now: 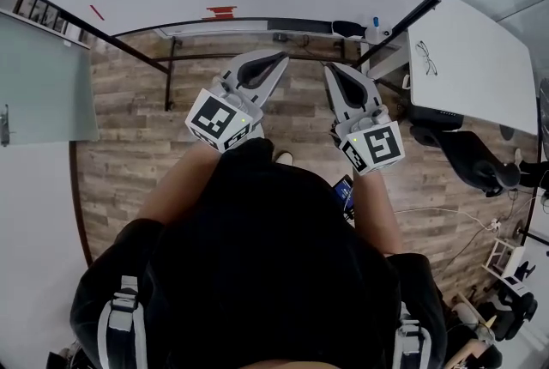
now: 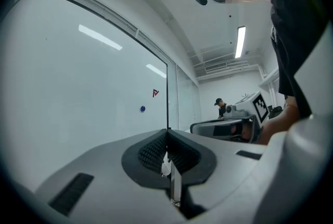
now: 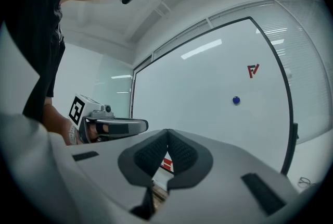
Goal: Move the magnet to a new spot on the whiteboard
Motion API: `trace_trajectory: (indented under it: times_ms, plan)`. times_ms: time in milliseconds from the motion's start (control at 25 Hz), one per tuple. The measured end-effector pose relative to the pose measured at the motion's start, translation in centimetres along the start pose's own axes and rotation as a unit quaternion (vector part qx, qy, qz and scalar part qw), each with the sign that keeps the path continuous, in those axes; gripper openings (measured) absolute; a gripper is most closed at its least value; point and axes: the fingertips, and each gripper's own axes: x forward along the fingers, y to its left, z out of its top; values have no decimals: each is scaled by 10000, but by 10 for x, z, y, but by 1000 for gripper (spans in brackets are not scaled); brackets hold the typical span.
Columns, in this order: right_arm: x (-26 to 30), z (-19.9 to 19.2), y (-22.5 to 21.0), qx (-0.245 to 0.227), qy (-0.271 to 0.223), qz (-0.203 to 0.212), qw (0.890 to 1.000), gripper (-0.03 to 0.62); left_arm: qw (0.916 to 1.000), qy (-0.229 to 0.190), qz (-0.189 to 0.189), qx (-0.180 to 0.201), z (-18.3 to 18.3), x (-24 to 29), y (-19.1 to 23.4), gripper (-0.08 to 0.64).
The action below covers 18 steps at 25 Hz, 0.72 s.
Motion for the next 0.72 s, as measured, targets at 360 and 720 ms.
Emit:
trace_trajectory:
  times_ms: [360,720]
  plan:
    - [56,3,-44,-121,112,-537,9984,0,9996,-76,-290,-4,6,40,58,5]
    - [98,-3,-82,-190,335,-1169,9924,0,9977,-144,-651,-101,4,73,109,5]
